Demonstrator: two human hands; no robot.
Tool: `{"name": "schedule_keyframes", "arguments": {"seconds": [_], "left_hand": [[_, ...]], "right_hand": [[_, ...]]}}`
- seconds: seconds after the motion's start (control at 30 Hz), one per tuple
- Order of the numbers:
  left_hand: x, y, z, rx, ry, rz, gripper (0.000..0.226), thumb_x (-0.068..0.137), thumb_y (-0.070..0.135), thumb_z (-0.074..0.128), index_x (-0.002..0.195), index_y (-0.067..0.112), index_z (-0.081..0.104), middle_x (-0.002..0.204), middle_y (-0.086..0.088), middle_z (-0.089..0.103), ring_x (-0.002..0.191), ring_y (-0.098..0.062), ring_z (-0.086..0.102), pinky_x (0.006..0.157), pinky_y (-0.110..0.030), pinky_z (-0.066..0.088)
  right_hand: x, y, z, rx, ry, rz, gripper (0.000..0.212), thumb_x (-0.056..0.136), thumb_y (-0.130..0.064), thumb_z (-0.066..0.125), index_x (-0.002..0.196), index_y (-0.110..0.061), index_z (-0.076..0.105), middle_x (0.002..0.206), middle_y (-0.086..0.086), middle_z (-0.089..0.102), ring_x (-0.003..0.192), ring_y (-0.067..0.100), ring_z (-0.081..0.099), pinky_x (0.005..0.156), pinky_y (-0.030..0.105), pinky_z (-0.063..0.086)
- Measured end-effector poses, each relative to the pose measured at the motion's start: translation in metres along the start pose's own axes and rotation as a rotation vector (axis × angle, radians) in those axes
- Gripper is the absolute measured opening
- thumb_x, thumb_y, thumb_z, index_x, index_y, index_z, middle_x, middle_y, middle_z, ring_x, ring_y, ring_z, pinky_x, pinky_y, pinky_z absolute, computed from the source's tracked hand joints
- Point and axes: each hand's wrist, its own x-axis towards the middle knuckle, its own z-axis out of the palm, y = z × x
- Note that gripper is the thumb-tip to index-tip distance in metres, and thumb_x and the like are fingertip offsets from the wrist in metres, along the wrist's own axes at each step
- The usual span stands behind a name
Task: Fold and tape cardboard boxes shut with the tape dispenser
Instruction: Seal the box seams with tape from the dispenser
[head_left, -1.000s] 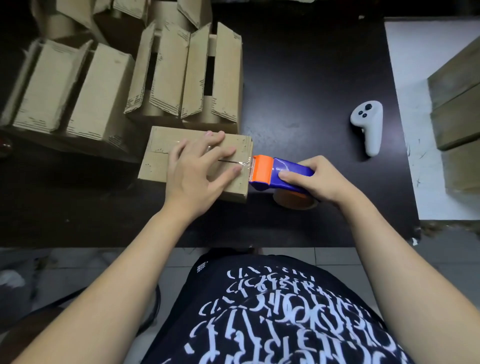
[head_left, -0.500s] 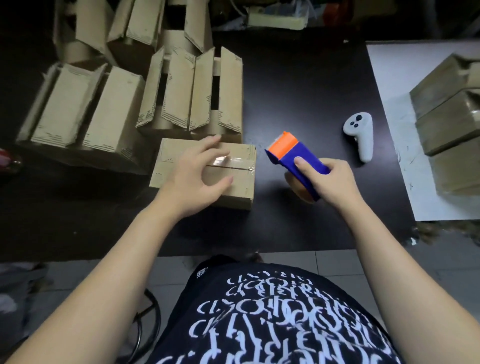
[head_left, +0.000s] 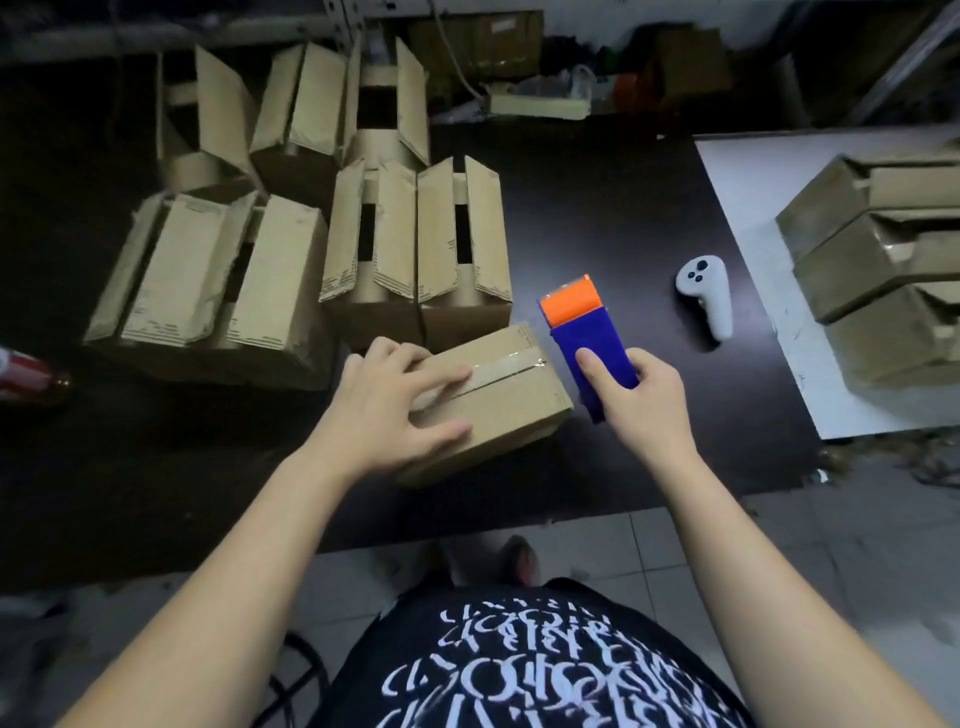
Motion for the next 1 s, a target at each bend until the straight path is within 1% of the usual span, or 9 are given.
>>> {"name": "schedule_keyframes", "arguments": {"seconds": [0.13,0.23,0.3,0.37,0.47,0.6,0.7,0.83,1.0], "left_hand": [[-0.017,0.0,0.008,0.013,0.02,0.009,0.077,0.074,0.085,0.047,0.143,0.051,0.05,0.117,0.008,0.053,0.112,-0.017,0.04,0.088,-0.037,0.034],[-0.018,0.012,0.009,0.093,0.091,-0.063,0.075,0.074,0.086,0.043,0.138,0.05,0.055,0.096,0.006,0.049,0.099,-0.021,0.046,0.079,-0.037,0.037],[-0.017,0.021,0.012,0.119,0.124,-0.149,0.07,0.076,0.084,0.046,0.134,0.048,0.058,0.09,0.004,0.047,0.095,-0.023,0.047,0.076,-0.036,0.035],[-0.019,0.032,0.014,0.139,0.115,-0.228,0.069,0.078,0.084,0.046,0.137,0.049,0.056,0.094,0.001,0.051,0.098,-0.025,0.048,0.078,-0.037,0.038],[-0.022,0.049,0.019,0.179,0.068,-0.291,0.069,0.083,0.084,0.042,0.142,0.047,0.048,0.102,-0.005,0.055,0.102,-0.027,0.049,0.083,-0.04,0.042],[-0.023,0.071,0.021,0.103,0.05,-0.352,0.068,0.087,0.081,0.043,0.143,0.043,0.048,0.109,-0.009,0.056,0.107,-0.03,0.051,0.085,-0.039,0.042],[-0.023,0.083,0.024,0.007,0.027,-0.32,0.065,0.092,0.074,0.046,0.146,0.038,0.046,0.111,-0.008,0.055,0.108,-0.03,0.055,0.087,-0.039,0.045],[-0.029,0.087,0.03,-0.064,-0.014,-0.207,0.066,0.095,0.067,0.048,0.153,0.037,0.035,0.114,-0.005,0.051,0.109,-0.029,0.058,0.089,-0.04,0.047],[-0.032,0.084,0.037,-0.291,0.035,-0.332,0.064,0.086,0.068,0.062,0.144,0.046,0.047,0.105,0.0,0.051,0.106,-0.027,0.061,0.085,-0.038,0.048]], "right_hand": [[-0.015,-0.008,0.002,-0.03,0.08,-0.026,0.049,0.089,-0.054,0.071,0.069,-0.012,0.054,0.062,-0.005,0.057,0.057,0.012,0.05,0.059,0.034,0.044],[-0.027,-0.012,0.004,-0.204,0.143,-0.07,0.054,0.084,-0.063,0.068,0.068,-0.015,0.051,0.06,-0.003,0.057,0.06,0.02,0.053,0.059,0.036,0.04],[-0.033,-0.019,0.008,-0.315,0.155,-0.123,0.057,0.081,-0.069,0.067,0.072,-0.015,0.051,0.062,-0.002,0.059,0.063,0.027,0.055,0.061,0.038,0.04],[-0.039,-0.027,0.012,-0.355,0.146,-0.171,0.057,0.082,-0.069,0.067,0.076,-0.014,0.052,0.064,-0.001,0.06,0.064,0.028,0.055,0.063,0.039,0.043],[-0.046,-0.034,0.016,-0.32,0.147,-0.177,0.056,0.083,-0.068,0.068,0.079,-0.014,0.052,0.066,0.0,0.062,0.064,0.027,0.057,0.064,0.04,0.046],[-0.053,-0.039,0.012,-0.281,0.164,-0.174,0.048,0.084,-0.063,0.072,0.073,-0.025,0.045,0.067,-0.005,0.064,0.063,0.02,0.056,0.061,0.037,0.043],[-0.057,-0.044,0.007,-0.263,0.183,-0.167,0.047,0.084,-0.062,0.072,0.071,-0.029,0.041,0.066,-0.009,0.062,0.061,0.012,0.055,0.058,0.031,0.039],[-0.065,-0.043,0.006,-0.269,0.22,-0.153,0.047,0.084,-0.062,0.073,0.071,-0.029,0.043,0.066,-0.01,0.061,0.062,0.009,0.055,0.056,0.027,0.037],[-0.071,-0.032,0.001,-0.236,0.242,-0.137,0.049,0.084,-0.061,0.074,0.068,-0.028,0.041,0.06,-0.011,0.055,0.058,0.007,0.052,0.055,0.026,0.034]]}}
